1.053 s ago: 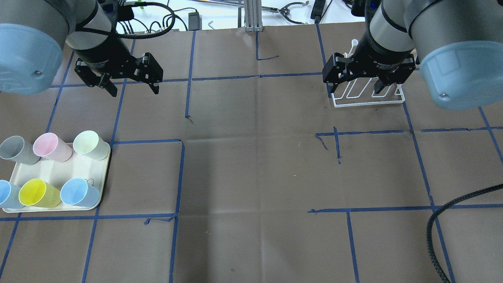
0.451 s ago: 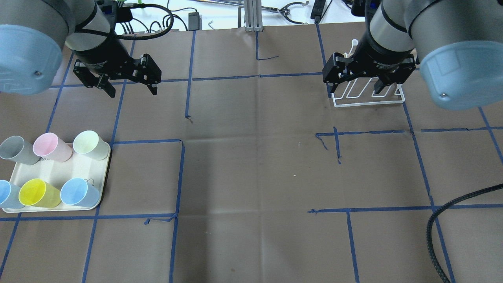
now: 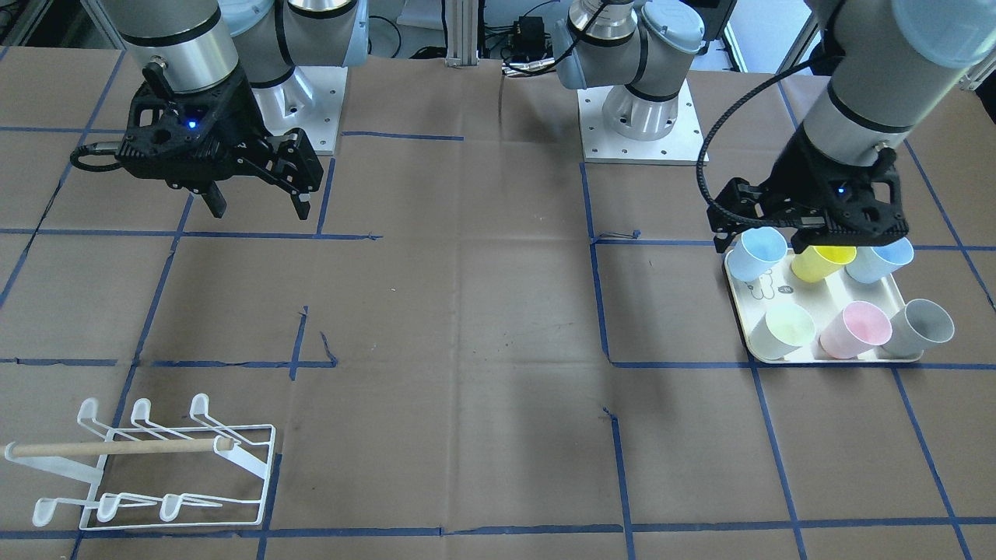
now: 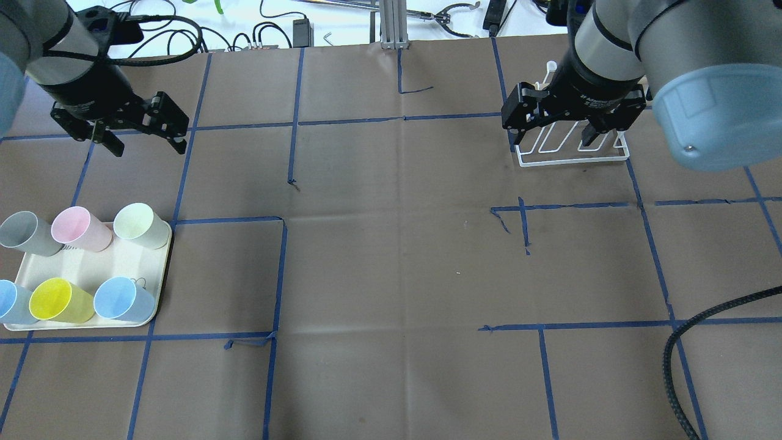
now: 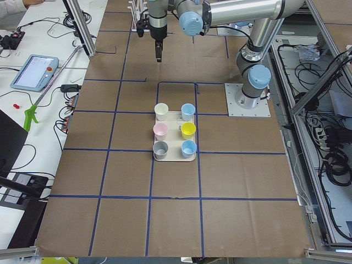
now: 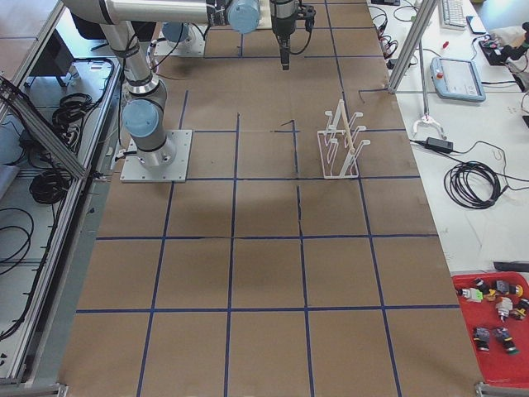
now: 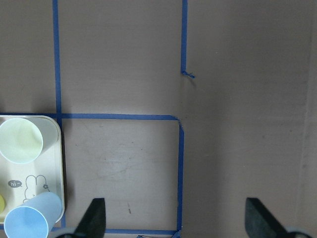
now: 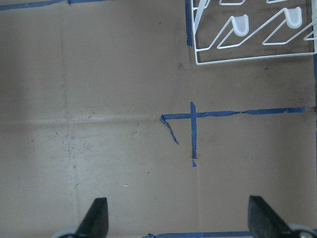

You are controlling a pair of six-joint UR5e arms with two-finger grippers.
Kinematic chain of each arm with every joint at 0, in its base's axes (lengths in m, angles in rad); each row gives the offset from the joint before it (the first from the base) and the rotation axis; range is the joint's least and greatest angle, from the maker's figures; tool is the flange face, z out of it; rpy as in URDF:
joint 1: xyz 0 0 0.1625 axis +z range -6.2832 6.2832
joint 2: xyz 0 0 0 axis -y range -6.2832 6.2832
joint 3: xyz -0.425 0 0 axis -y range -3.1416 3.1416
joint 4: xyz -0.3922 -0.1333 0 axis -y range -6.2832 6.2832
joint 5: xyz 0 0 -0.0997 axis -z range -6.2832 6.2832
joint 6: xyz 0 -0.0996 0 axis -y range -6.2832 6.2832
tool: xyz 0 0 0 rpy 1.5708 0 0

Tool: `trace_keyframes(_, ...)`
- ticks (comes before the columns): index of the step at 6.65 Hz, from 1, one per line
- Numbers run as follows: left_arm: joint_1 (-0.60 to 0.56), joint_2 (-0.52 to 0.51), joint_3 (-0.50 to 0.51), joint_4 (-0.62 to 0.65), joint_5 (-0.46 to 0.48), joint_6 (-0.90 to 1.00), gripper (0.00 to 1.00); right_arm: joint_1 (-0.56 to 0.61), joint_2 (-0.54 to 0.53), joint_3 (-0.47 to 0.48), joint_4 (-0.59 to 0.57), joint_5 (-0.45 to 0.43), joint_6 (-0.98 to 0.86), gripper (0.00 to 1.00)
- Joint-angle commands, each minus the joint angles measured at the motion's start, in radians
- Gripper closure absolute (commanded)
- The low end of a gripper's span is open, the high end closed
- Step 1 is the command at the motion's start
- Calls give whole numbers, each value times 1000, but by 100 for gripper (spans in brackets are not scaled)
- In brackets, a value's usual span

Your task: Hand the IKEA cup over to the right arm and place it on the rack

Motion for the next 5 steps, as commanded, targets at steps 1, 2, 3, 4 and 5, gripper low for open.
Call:
trace_keyframes(1,127,2,-40,13,1,125,0,-1,0,-5,-2,2,0,0)
trace_keyframes(2,149,-13,-57,43,1,130,0,-6,0,-9,-11,3,2,0)
trace_keyframes(3,152,-27,-95,104,1,159,0,-6,15,1,-75,53,2,0)
trace_keyframes(4,152,-56,-161,220,1,175,0,-9,44,-6,-121,92,3,0)
trace_keyframes(5,154,-88,-230,329,1,210,0,-11,49,-2,-217,171,21,0)
